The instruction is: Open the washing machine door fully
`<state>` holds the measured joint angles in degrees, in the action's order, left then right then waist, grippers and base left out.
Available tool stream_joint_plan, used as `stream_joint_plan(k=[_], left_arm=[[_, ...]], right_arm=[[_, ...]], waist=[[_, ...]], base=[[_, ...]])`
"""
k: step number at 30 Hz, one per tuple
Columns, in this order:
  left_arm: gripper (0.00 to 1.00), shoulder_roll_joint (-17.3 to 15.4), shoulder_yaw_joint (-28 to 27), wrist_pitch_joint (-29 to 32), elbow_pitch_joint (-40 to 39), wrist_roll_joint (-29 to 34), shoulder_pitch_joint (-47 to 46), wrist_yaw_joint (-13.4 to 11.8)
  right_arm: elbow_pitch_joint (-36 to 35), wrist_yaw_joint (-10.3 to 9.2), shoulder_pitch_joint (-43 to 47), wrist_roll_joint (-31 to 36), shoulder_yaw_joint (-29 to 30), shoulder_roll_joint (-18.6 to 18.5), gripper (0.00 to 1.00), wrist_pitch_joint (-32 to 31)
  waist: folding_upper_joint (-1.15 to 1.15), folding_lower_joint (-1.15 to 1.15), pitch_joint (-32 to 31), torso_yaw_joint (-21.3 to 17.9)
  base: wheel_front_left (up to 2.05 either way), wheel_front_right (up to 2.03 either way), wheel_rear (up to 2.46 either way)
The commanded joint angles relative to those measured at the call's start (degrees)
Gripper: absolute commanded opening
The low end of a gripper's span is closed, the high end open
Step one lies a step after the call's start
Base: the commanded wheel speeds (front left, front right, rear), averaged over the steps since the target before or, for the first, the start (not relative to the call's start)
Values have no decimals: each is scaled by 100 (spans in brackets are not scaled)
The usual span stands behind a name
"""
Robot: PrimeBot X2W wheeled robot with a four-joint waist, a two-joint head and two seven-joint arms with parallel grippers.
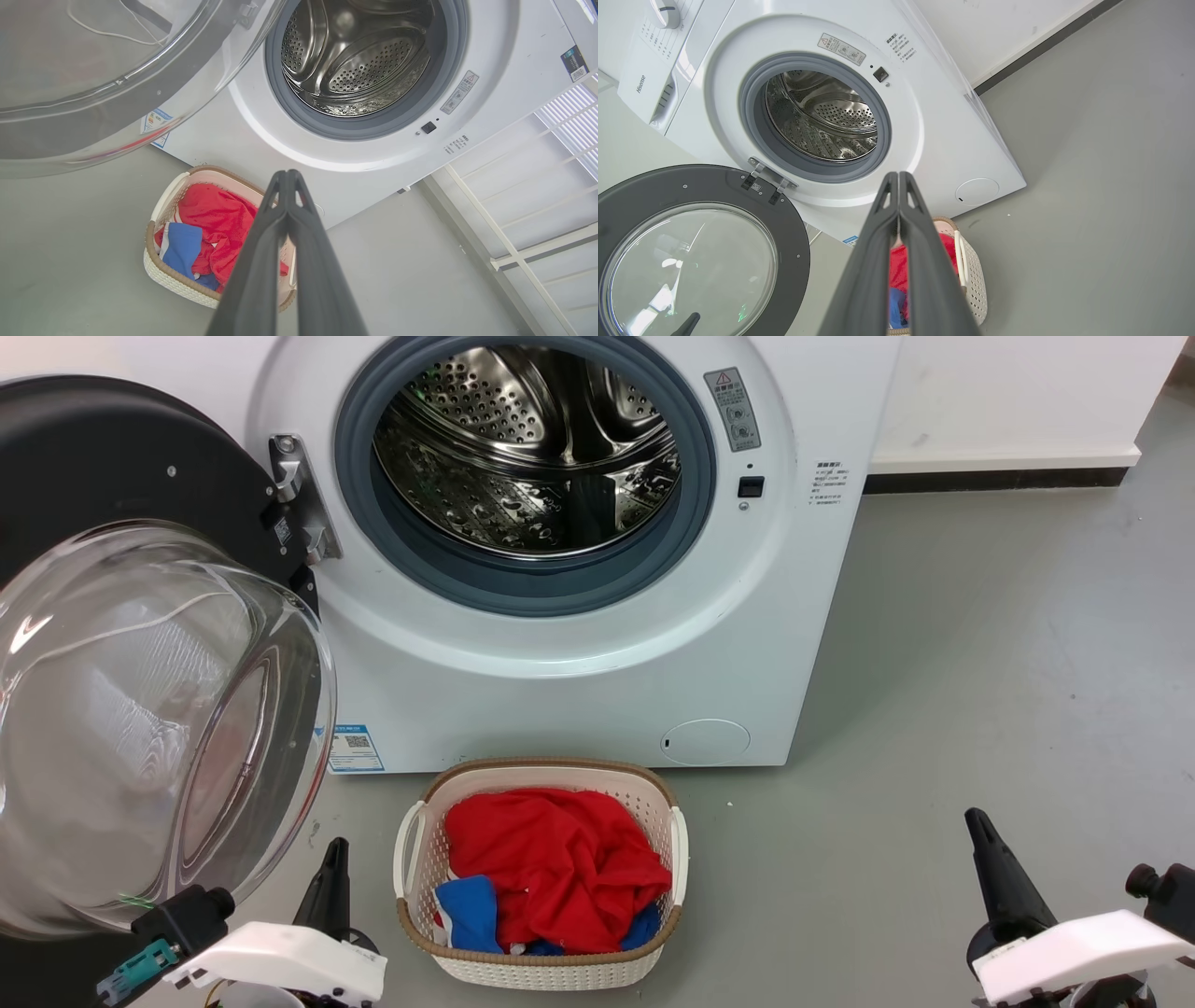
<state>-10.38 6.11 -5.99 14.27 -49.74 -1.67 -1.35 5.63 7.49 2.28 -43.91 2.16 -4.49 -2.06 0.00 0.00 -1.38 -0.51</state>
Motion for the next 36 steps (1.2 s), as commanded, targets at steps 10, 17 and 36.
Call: stream_joint_plan(k=[10,17,36], left_arm=[[0,106,-257,211,-64,-746,-226,180],[0,181,-380,338,-61,-1169,-261,265],[0,369,-678,644,-53,-2181,-345,474]], right_arm=[[94,0,-282,-853,84,20,0,-66],[184,0,-354,-1337,125,35,0,-108],[398,1,-540,-2487,225,73,0,-217]], waist=[[0,0,18,6],[0,0,30,10],[0,0,63,21]], base=[[0,0,0],[0,0,0],[0,0,0]])
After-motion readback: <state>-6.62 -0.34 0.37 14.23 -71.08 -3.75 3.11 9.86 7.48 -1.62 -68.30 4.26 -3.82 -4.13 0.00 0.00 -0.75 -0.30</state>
